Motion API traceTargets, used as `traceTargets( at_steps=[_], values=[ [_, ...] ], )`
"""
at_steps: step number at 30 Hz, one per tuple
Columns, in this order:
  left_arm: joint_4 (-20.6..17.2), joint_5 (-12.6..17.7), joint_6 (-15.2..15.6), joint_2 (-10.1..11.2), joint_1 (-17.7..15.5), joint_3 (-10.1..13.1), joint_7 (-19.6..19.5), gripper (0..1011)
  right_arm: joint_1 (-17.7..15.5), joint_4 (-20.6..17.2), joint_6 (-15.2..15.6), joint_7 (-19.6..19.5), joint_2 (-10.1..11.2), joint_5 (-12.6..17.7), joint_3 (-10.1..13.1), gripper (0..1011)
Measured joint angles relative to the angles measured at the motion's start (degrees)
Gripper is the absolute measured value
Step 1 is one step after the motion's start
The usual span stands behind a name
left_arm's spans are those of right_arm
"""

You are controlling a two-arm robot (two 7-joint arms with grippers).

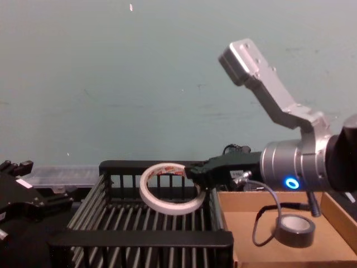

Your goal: Pick up the white tape and place it into the black box , Pick up the silver tape and place it into the brown box.

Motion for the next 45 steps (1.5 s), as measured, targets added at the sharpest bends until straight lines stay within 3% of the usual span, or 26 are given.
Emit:
traceTargets(
  at_steps=[14,25,36,38,45],
  values=[
    [0.0,0.0,0.0,0.0,0.0,0.0,0.0,1001,1.2,5.6,-0.9,-0.7,-3.0,-2.9,0.2,86],
    [0.0,0.0,0.0,0.0,0.0,0.0,0.0,1001,1.0,6.3,-0.9,-0.5,-3.7,-4.9,0.3,86],
    [0.0,0.0,0.0,0.0,0.0,0.0,0.0,1002,1.0,6.3,-0.9,-0.5,-3.7,-4.8,0.3,88],
    [0.0,0.0,0.0,0.0,0.0,0.0,0.0,1001,1.0,6.3,-0.9,-0.5,-3.7,-4.7,0.4,104],
    [0.0,0.0,0.0,0.0,0.0,0.0,0.0,1001,1.0,6.2,-0.9,-0.4,-3.6,-4.6,0.4,307]
  ],
)
